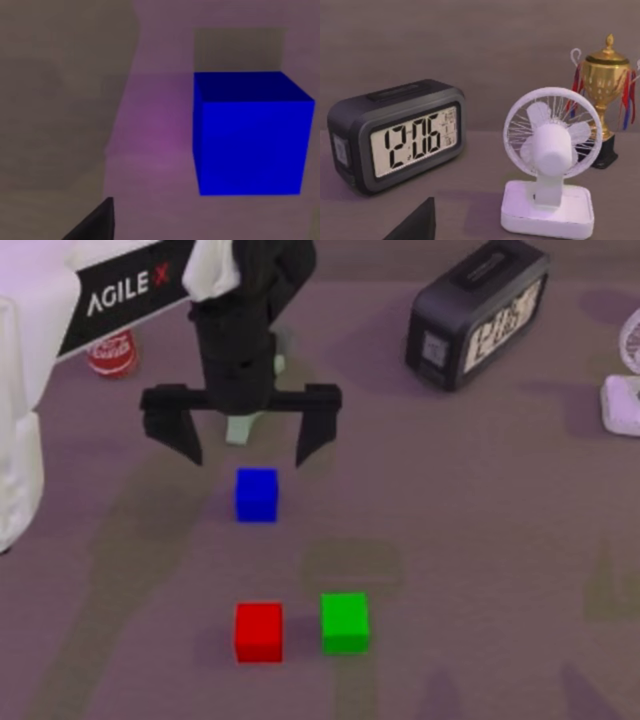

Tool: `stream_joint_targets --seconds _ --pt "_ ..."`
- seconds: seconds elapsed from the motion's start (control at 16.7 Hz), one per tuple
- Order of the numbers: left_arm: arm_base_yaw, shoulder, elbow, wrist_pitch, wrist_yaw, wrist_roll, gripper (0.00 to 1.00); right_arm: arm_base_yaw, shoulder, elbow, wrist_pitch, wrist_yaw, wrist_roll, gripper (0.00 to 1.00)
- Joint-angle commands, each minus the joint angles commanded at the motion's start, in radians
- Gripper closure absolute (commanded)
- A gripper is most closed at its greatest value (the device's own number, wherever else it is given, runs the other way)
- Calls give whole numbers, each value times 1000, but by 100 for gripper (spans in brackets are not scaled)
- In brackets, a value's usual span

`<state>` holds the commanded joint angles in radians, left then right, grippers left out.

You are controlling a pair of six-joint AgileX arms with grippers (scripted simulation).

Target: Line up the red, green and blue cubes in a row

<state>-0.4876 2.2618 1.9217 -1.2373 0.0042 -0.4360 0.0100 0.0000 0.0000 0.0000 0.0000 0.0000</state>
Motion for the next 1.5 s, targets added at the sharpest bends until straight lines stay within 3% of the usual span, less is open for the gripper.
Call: stream_joint_targets --seconds 0.42,0.84,1.14,1.5 --pt "6 3 -11 18 0 -18 0 0 0 0 0 0 0 0" --pt "10 85 -179 276 0 -15 0 0 0 0 0 0 0 0" --pt "10 95 -199 301 0 -15 0 0 0 0 0 0 0 0" --pt "10 95 -199 301 0 -15 45 0 0 0 0 0 0 0"
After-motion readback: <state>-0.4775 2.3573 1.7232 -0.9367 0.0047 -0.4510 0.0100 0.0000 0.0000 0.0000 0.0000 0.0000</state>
